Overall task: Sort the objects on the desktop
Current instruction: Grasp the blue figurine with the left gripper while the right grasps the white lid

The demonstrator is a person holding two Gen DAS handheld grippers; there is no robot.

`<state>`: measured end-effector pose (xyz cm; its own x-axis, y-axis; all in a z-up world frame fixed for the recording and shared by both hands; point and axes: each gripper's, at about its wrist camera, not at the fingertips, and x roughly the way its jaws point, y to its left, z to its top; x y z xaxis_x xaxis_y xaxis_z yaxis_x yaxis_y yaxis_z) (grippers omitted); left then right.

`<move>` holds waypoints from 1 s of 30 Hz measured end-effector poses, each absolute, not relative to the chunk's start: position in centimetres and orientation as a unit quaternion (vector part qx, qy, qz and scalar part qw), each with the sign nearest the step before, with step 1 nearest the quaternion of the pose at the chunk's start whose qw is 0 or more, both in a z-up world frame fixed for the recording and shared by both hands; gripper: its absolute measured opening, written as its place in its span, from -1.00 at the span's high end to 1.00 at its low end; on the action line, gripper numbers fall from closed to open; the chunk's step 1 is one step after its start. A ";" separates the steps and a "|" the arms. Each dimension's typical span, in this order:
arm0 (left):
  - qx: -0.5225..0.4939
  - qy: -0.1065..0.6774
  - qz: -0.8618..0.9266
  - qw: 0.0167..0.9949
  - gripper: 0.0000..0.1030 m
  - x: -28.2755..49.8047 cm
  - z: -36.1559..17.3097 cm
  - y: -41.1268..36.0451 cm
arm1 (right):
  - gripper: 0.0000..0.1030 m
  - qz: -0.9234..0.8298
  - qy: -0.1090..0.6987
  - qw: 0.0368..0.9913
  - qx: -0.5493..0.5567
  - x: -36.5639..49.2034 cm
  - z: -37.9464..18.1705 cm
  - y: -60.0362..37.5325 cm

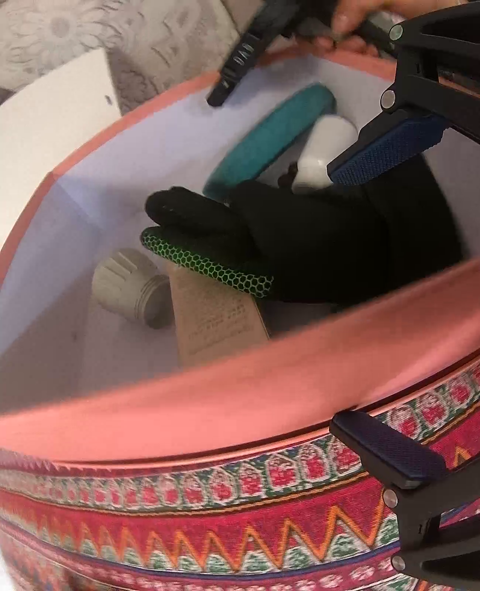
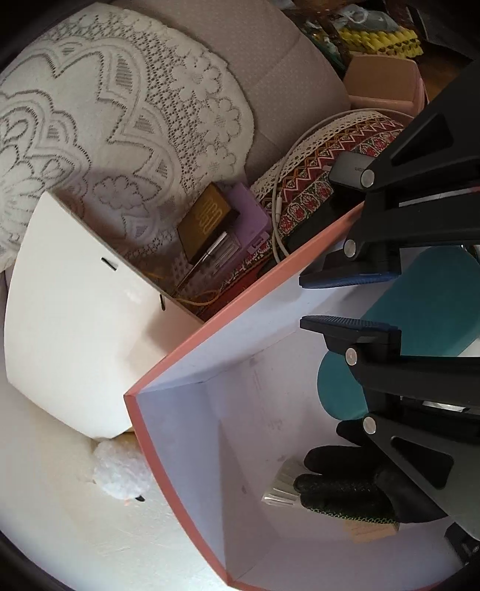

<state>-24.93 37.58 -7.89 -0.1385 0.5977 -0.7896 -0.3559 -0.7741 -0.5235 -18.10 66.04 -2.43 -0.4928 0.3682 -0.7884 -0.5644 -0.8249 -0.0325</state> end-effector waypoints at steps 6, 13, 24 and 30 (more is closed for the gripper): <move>-0.517 -0.140 0.798 0.274 -0.94 -21.6 -2.8 28.2 | -0.46 0.908 0.120 0.240 -0.321 -13.7 3.9 59.8; -0.424 -0.097 0.881 0.187 -0.98 -13.8 2.3 10.7 | -0.84 0.969 0.122 0.128 -0.173 -6.4 12.2 43.7; -0.417 -0.066 0.906 0.020 -0.98 -12.3 -2.8 -9.5 | -0.90 0.951 0.011 -0.054 -0.305 -12.1 1.9 18.1; -0.433 -0.052 0.898 0.050 -0.98 -18.4 -4.9 -9.6 | -0.88 0.917 -0.038 -0.068 -0.390 -17.1 -5.2 13.3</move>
<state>-18.38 -9.59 -4.88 -0.6194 0.1347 -0.7734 -0.0453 -0.9897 -0.1360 -17.12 13.26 -5.17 -0.6859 -0.0955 -0.7214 0.1555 -0.9877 -0.0171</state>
